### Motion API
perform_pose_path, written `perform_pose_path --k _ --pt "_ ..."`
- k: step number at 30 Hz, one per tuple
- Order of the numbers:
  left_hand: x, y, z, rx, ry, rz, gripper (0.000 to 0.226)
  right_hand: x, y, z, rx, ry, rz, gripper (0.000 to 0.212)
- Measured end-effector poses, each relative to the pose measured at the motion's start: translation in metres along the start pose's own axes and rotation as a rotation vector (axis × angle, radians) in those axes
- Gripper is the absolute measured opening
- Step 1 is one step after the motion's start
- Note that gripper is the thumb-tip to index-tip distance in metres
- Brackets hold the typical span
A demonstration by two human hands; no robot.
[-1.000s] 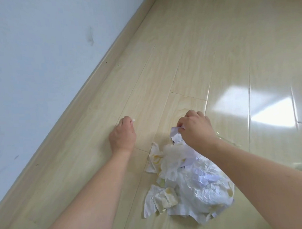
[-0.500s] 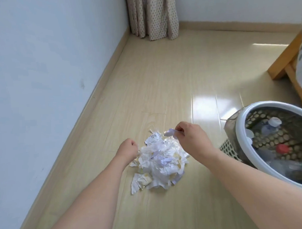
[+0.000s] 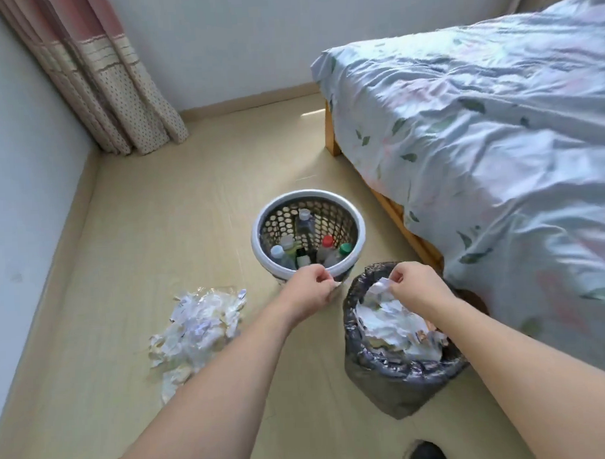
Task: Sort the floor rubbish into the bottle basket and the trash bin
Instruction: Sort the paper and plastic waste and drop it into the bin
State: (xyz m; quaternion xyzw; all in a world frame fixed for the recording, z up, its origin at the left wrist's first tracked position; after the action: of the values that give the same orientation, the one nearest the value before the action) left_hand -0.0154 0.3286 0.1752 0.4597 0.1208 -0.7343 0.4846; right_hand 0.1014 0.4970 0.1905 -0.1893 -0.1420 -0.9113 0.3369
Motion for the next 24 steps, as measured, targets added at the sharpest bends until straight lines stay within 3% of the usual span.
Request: perform_pose_path --k 4,7,11,17,24 --pt "-0.031 0.009 -0.09 0.08 -0.193 -0.012 0.012 -0.098 0.001 0.008 -0.006 -0.048 -0.16 0.014" --pt "-0.027 0.002 -0.136 0.143 -0.335 0.02 0.02 -0.125 0.001 -0.011 0.117 -0.12 -0.198 0.027" --pt "-0.026 -0.006 -0.16 0.22 -0.492 -0.005 0.038 -0.141 -0.001 -0.023 0.162 -0.193 -0.205 0.021" --pt "-0.041 -0.005 -0.118 0.158 -0.525 -0.093 0.033 -0.12 0.0 -0.01 0.149 -0.161 -0.148 0.018" --pt "0.002 0.015 -0.004 0.151 -0.434 0.06 0.034 0.017 0.027 -0.019 0.233 -0.123 0.047 0.015"
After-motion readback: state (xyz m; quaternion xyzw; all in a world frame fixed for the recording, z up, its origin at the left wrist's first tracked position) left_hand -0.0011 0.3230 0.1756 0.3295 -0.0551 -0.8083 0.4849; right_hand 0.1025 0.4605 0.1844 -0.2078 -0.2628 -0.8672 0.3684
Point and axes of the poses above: each hand's wrist, its own y-axis away from the middle knuckle, its own z-axis out of the back of the hand, x = y × z, the point moved 10 cm from there along -y, towards the middle knuckle, and after that the axes turned 13 degrees about -x, right-handed, at the moved point
